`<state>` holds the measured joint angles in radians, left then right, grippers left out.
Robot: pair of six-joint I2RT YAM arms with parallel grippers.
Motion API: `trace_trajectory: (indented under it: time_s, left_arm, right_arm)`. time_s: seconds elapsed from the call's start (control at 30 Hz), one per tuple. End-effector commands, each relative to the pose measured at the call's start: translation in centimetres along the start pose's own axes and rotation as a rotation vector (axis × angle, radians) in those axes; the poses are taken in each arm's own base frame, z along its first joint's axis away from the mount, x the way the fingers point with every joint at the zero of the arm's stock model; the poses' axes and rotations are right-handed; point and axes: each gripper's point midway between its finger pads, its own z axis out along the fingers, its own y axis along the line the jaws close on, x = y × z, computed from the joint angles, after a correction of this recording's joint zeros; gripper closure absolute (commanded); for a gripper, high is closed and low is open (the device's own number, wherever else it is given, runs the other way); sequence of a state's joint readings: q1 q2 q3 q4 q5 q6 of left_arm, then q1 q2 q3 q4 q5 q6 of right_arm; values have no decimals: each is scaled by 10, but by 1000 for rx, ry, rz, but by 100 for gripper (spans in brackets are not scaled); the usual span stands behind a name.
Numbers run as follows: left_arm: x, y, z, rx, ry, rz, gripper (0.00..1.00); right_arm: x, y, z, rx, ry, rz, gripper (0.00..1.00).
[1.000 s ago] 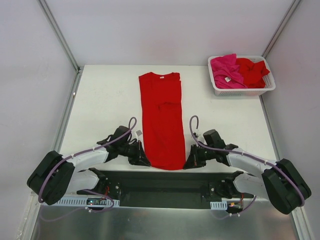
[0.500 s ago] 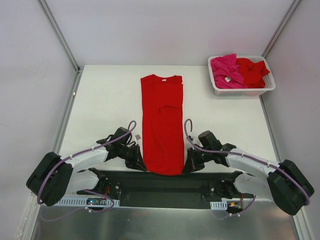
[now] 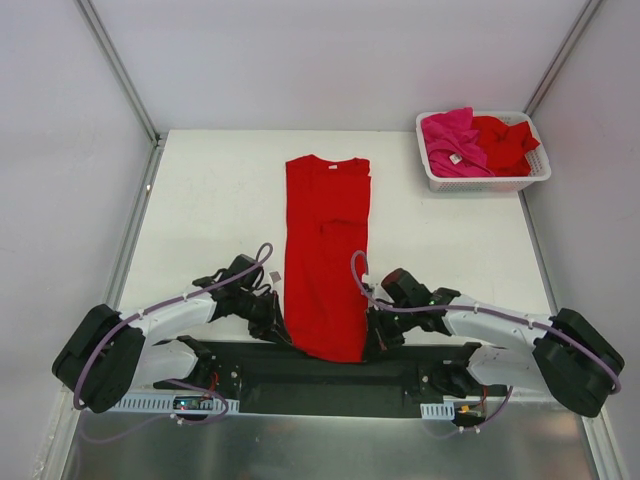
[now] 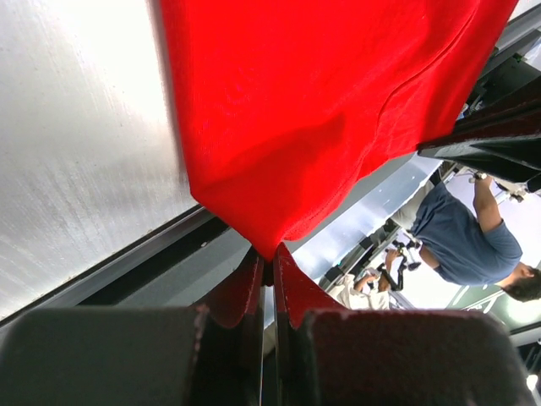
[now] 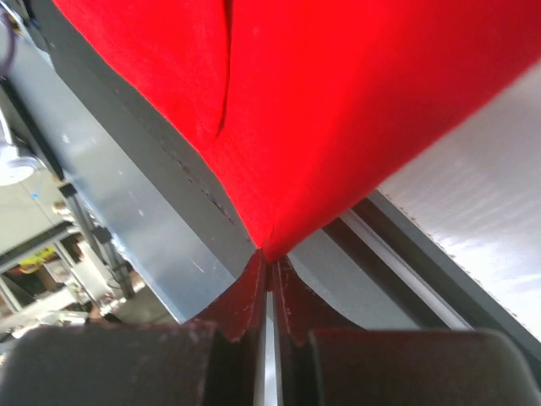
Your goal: Fold and stack the t-shirts
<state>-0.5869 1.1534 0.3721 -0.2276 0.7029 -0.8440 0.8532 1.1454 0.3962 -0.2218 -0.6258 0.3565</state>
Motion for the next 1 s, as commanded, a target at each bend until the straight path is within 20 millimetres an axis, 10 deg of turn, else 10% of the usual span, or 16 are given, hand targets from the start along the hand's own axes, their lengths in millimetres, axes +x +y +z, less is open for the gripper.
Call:
trace_trajectory:
  time_s: [0.0,0.97]
  left_arm:
    - [0,-10,-6,26,9,14,100]
    - [26,-13,-8,-75,159,74,100]
  right_arm:
    - [-4,10,2,16,6,-46,98]
    - [-19,16,-3,65,-31,-71,99]
